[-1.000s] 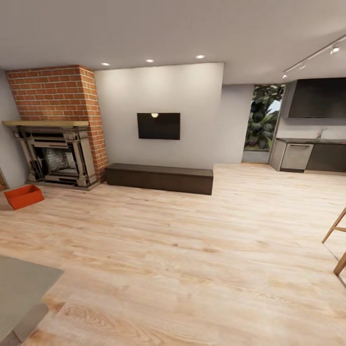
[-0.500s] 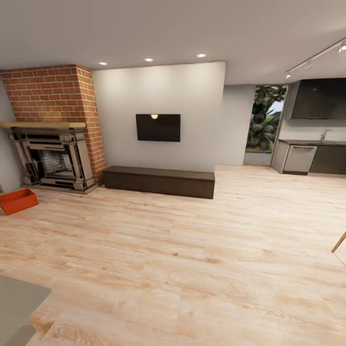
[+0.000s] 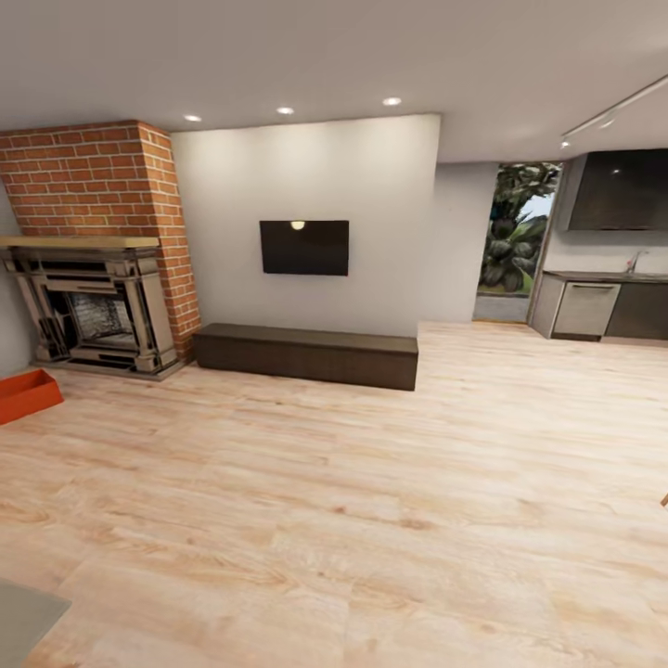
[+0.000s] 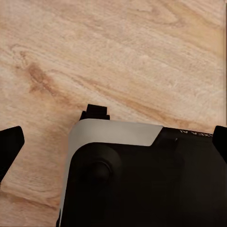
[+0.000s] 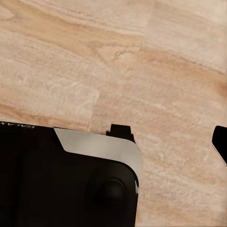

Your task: Move the two storage containers from the living room to the garage. In the garage, place one container on the floor and stack the other container on top of it (either order is fine).

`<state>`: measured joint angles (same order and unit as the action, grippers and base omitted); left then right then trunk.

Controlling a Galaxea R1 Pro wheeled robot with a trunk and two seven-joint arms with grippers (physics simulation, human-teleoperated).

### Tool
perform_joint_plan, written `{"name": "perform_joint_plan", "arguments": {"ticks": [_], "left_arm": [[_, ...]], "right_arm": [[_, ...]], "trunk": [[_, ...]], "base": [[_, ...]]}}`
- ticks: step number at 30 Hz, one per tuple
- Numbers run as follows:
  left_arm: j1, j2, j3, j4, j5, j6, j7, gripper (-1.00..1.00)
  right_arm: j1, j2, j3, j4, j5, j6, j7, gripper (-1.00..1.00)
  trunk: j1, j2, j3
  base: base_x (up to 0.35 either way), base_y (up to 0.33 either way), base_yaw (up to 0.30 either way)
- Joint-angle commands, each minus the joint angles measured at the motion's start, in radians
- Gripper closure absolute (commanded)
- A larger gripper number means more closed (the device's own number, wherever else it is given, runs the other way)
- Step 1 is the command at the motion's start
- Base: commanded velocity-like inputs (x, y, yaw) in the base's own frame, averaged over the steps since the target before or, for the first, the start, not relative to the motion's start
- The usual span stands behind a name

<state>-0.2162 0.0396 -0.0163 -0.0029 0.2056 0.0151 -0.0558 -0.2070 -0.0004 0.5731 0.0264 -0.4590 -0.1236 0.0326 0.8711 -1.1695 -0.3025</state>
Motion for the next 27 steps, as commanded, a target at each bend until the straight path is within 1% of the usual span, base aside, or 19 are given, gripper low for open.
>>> {"name": "perform_joint_plan", "arguments": {"ticks": [1,17,27], "left_arm": [[-0.001,0.0,-0.002,0.0,0.009,0.002,-0.004,-1.0],[0.0,0.0,-0.002,0.0,0.009,0.002,-0.004,-1.0],[-0.001,0.0,-0.002,0.0,0.009,0.002,-0.004,-1.0]], "right_arm": [[-0.001,0.0,0.008,0.003,-0.01,-0.005,0.003,-1.0],[-0.001,0.002,0.007,0.003,-0.016,-0.005,-0.001,-1.0],[-0.001,0.003,0.007,0.003,-0.018,-0.005,-0.005,-1.0]], "trunk": [[0.001,-0.001,-0.001],[0.001,-0.001,-0.001],[0.001,-0.001,0.009]], "base": [[0.321,0.0,0.0],[0.321,0.0,0.003],[0.321,0.0,0.134]]}}
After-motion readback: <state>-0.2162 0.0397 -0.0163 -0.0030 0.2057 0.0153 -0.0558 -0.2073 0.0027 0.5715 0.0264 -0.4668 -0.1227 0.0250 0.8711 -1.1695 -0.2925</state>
